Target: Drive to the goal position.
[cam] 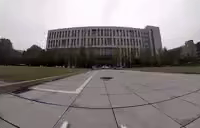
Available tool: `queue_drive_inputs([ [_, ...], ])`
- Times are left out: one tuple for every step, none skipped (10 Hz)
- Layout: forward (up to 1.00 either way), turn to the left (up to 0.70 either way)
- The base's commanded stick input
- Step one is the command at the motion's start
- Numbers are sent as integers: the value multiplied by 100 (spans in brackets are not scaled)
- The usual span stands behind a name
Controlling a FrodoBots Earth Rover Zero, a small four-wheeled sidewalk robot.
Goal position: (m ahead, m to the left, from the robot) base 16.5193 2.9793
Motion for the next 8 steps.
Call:
queue_drive_inputs([
  [70,0],
  [70,0],
  [70,0],
  [70,0],
  [70,0],
  [70,0],
  [70,0],
  [70,0],
])
